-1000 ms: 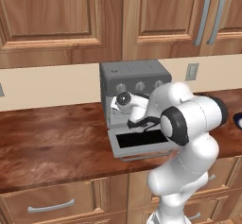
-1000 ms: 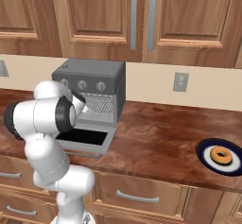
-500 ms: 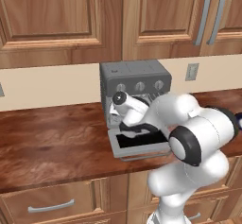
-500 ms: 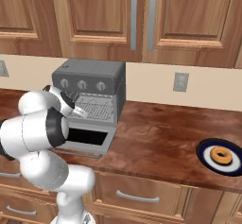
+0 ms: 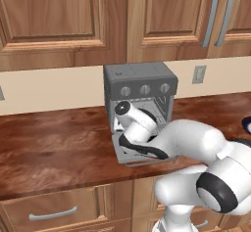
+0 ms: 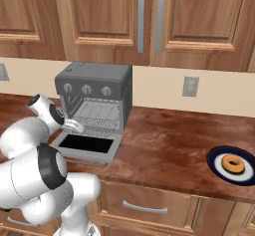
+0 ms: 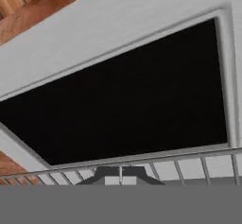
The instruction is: Pick up the bagel from the plate, place it on the toaster oven rack, close the door, and set the timer.
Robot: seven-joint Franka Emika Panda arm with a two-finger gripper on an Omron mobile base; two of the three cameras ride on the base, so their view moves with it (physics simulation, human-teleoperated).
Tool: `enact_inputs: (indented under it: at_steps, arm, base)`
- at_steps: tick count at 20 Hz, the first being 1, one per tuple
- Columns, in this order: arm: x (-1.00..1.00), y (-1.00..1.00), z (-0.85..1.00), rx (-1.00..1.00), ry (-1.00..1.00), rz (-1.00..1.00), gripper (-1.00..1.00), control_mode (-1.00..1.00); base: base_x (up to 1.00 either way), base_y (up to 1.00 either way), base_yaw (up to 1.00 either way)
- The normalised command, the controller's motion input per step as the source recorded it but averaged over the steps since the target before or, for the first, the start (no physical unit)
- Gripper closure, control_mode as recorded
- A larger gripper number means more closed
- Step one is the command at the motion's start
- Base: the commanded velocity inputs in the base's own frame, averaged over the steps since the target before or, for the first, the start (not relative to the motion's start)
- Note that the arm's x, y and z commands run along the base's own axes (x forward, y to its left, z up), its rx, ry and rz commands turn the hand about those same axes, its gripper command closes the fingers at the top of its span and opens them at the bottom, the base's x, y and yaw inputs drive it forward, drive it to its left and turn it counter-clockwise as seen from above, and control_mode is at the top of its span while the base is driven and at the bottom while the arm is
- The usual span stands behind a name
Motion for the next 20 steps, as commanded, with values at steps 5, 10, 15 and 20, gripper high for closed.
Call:
enact_inputs:
  at_steps: [5,10,15,20]
  arm:
    - [-0.18,0.01,-0.11,-0.05,0.13,0.01,-1.00,-1.00]
    - [-0.39,-0.26,0.72,0.04,-0.11,0.00,-1.00,-1.00]
    - [-0.81,-0.60,0.61,0.14,-0.18,-0.06,-1.00,-1.00]
    - [-0.52,-0.82,0.31,0.22,-0.05,-0.30,-1.00,-1.00]
  base:
    - [0.00,0.00,0.00]
    - [0.00,0.00,0.00]
    - [0.00,0.00,0.00]
    - [0.00,0.00,0.00]
